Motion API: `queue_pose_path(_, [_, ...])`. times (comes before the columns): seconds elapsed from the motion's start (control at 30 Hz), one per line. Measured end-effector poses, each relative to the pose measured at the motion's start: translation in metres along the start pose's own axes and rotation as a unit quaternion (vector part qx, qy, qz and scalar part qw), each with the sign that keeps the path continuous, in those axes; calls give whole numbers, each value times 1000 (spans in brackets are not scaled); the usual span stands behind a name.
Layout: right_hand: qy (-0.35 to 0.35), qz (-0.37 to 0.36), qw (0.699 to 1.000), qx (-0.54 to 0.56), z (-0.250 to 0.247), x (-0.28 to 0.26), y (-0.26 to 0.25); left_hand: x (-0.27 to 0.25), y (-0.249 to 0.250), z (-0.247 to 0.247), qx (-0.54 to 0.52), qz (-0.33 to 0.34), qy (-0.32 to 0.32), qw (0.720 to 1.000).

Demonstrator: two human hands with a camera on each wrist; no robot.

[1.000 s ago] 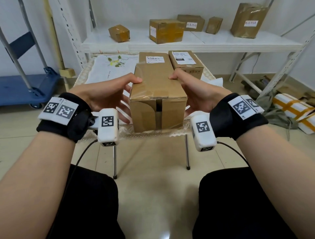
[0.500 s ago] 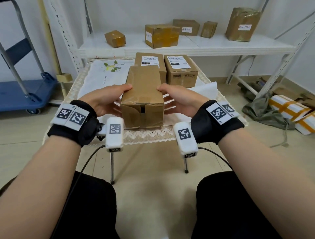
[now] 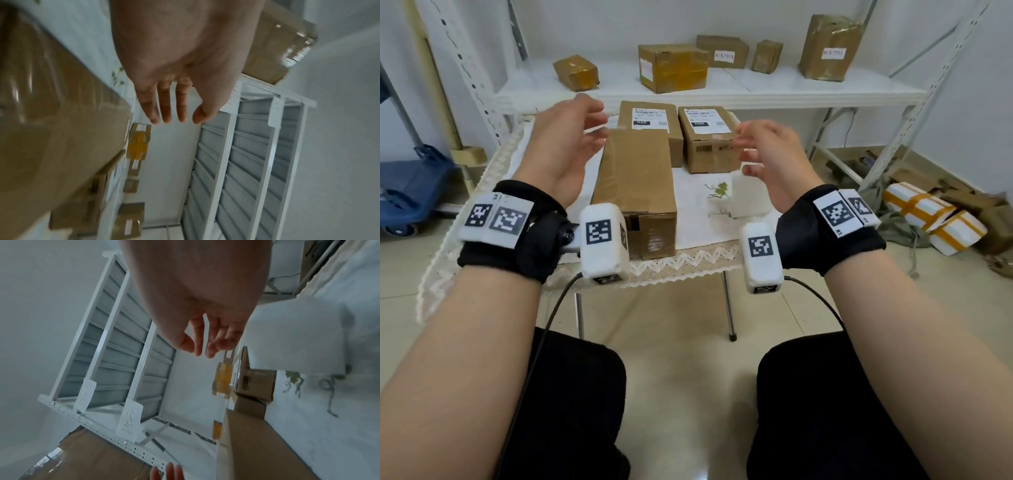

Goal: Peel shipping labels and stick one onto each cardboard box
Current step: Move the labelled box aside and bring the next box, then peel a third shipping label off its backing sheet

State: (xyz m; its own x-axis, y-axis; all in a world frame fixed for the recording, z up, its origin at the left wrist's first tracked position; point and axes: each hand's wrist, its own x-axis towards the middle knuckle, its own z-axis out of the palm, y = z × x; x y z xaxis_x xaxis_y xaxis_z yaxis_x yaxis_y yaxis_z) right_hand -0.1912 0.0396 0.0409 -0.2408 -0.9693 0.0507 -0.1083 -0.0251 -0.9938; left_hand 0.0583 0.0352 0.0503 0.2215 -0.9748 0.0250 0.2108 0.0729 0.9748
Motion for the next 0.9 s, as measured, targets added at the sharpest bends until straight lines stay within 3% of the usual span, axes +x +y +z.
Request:
queue_pose_path(0.1, [56, 6, 998, -22, -17, 6, -2, -5, 1, 14, -127, -30, -68, 989])
queue_pose_path(0.23, [111, 67, 988, -84, -27, 21, 7, -14, -1, 36, -110, -40, -144, 983])
queue_pose_path(0.4, [20, 117, 985, -128, -29, 24, 22, -21, -8, 56, -22, -65, -196, 978])
queue_pose_path(0.63, [12, 158, 979, -130, -31, 23, 40, -24, -16, 71, 78, -92, -225, 967])
queue_pose_path(0.73, [0, 150, 984, -101, -28, 19, 43, -24, -21, 75, 96, -102, -222, 965])
queue_pose_path(0.9, [3, 57, 998, -33, -27, 18, 34, -23, -23, 78, 78, -117, -223, 965])
